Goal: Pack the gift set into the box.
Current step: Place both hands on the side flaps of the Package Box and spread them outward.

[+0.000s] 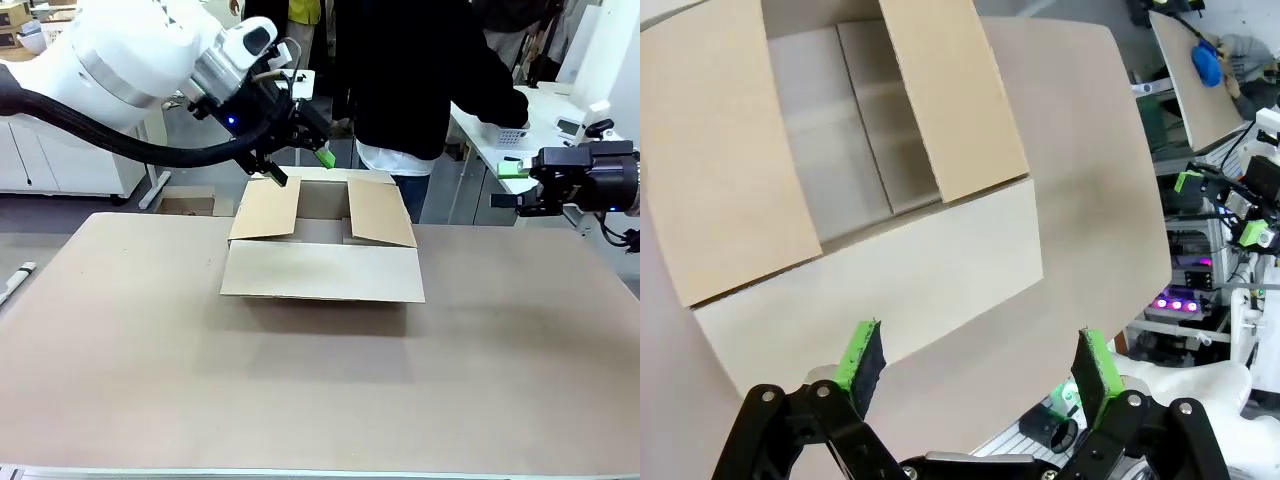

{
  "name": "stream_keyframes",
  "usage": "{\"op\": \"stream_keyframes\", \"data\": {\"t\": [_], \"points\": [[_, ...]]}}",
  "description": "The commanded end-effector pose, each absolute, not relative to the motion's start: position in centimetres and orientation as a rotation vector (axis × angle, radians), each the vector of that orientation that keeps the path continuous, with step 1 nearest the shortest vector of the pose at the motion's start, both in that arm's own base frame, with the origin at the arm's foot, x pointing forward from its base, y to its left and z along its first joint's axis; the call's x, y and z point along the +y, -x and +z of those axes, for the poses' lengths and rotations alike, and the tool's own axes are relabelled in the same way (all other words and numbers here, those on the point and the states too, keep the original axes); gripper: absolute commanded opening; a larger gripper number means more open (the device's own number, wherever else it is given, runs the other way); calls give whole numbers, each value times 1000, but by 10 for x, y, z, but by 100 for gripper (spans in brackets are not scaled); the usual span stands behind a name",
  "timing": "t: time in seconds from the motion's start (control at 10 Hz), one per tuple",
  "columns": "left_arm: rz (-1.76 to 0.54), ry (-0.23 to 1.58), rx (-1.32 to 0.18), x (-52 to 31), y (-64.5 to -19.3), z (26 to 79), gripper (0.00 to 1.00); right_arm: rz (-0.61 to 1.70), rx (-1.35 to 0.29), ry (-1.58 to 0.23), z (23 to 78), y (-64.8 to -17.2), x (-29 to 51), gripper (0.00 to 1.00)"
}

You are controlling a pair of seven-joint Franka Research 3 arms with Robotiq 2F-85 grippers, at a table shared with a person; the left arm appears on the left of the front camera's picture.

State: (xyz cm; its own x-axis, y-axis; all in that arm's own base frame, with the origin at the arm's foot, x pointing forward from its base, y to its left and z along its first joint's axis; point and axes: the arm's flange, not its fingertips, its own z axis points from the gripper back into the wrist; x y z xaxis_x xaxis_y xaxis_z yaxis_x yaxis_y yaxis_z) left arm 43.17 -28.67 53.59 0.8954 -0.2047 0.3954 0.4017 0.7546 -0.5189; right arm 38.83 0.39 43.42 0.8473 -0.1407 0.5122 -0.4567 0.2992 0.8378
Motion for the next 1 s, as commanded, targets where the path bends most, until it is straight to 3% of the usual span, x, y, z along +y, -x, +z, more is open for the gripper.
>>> {"op": "stream_keyframes", "data": {"t": [0.0, 0.1, 0.5, 0.9], "points": [[-1, 235, -376, -298, -446, 521, 100, 235, -591, -1288, 433, -389, 4, 100], [46, 83, -413, -320, -458, 516, 100, 235, -591, -1288, 433, -389, 4, 100], [13, -202, -429, -389, -494, 482, 100, 235, -591, -1288, 433, -389, 4, 100], [-17, -254, -378, -430, -527, 451, 100, 235, -591, -1288, 433, -389, 4, 100]]}}
